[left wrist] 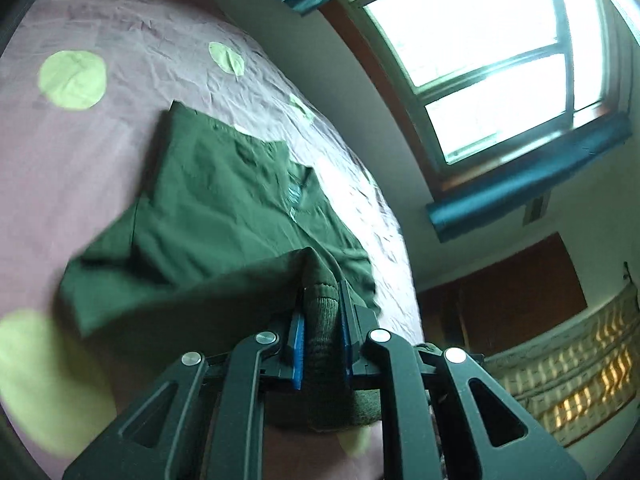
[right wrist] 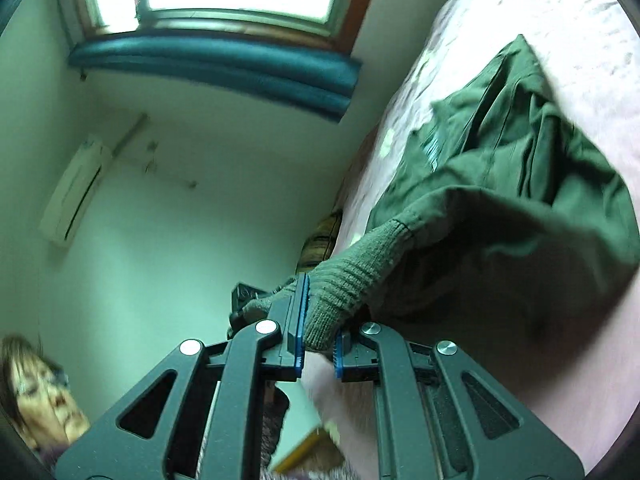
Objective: Fold small clothes
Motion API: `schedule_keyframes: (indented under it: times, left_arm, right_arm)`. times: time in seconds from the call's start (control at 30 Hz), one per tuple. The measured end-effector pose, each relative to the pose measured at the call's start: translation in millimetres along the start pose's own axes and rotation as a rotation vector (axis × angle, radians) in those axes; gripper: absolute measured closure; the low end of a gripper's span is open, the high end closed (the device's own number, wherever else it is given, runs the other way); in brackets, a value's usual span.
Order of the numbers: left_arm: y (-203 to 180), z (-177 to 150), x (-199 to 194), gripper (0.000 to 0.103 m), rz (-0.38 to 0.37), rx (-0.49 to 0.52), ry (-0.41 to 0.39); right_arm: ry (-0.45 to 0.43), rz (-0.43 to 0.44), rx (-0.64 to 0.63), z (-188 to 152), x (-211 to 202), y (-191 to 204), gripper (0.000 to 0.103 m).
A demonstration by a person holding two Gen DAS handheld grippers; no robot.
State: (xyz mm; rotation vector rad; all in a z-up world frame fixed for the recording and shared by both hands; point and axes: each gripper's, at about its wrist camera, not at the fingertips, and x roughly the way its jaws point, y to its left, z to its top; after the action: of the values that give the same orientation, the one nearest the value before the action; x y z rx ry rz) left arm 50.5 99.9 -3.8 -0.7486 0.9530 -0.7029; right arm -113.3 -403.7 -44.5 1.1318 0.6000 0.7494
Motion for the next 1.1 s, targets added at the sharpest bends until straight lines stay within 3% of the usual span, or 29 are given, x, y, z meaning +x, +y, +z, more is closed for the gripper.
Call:
schedule_keyframes:
  times: [0.2, 0.37, 0.53, 0.63, 0.73, 0.83, 0.9, 1.0, 1.1]
  left_arm:
    - [45, 42, 75, 0.089, 0.096, -0.082, 0.069]
    - [82, 55, 119, 0.087, 0.139, -0.161, 0.145]
    - [77, 61, 110, 0.081, 0.105, -0.150, 0.163]
    - [71, 64, 96, 0.072, 0.095, -0.137, 0.145]
    - [66, 71, 76, 0.062, 0.087, -0.099, 0.101]
    - [57, 78, 51, 0.054, 0.126, 0.000, 0.046]
    - [46, 79, 43, 0.051, 0.202, 0.139, 0.024]
    - [29, 73, 46, 0.051, 0.287, 0.373, 0.041]
    - [16, 67, 56, 0.047, 0.317, 0.563, 0.071]
  right_arm:
    - [-0.037, -0.074, 0.147, 55, 38, -61, 0.093]
    - [-0.049, -0.149, 0.272, 72, 56, -113, 0.093]
    - [-0.042, -0.133, 0.294, 76, 59, -121, 0.091]
    - [-0.027, -0.129, 0.274, 78, 54, -117, 0.086]
    - [-0.045, -0.133, 0.242, 79, 42, -106, 0.066]
    - [-0.072, -0.151, 0.185, 85, 28, -95, 0.058]
    - [-0.067, -0.194, 0.104, 89, 22, -82, 0.051]
    - [-0.032, -0.338, -0.092, 95, 20, -56, 0.043]
    - [0.045, -0.475, -0.291, 101, 33, -36, 0.038]
